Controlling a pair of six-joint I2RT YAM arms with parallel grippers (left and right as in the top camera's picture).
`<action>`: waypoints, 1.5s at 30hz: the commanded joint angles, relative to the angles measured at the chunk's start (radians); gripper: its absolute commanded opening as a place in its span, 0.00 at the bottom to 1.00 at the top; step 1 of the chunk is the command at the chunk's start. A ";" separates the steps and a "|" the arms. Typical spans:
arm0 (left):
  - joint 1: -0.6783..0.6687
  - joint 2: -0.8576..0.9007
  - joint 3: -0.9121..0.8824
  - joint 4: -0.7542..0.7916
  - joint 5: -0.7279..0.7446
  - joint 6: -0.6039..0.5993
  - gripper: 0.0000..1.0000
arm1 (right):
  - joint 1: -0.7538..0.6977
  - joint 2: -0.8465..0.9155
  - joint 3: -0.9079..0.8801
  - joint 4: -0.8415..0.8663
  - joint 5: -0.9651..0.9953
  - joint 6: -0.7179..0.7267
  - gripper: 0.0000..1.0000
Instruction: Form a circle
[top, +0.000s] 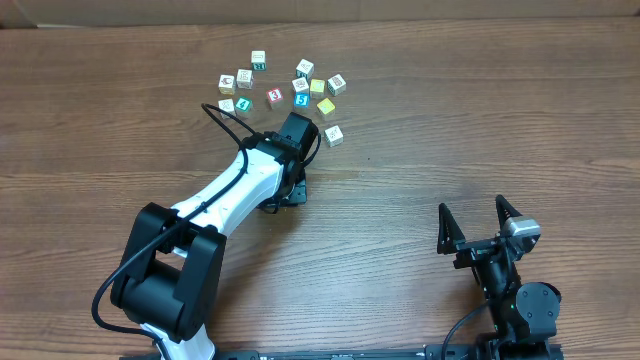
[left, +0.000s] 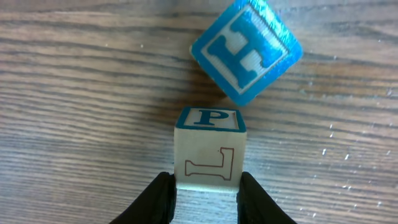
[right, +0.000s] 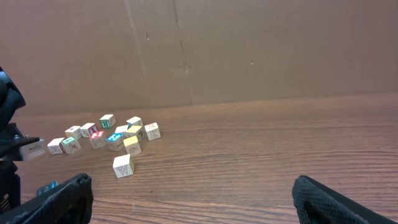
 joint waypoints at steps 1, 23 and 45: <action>-0.001 -0.006 -0.010 0.007 -0.020 -0.029 0.29 | -0.001 -0.010 -0.010 0.005 0.005 -0.002 1.00; -0.001 -0.006 -0.010 0.004 -0.021 -0.080 0.46 | -0.001 -0.010 -0.010 0.005 0.005 -0.002 1.00; -0.001 0.025 -0.010 0.017 -0.073 -0.080 0.32 | -0.001 -0.010 -0.010 0.005 0.005 -0.002 1.00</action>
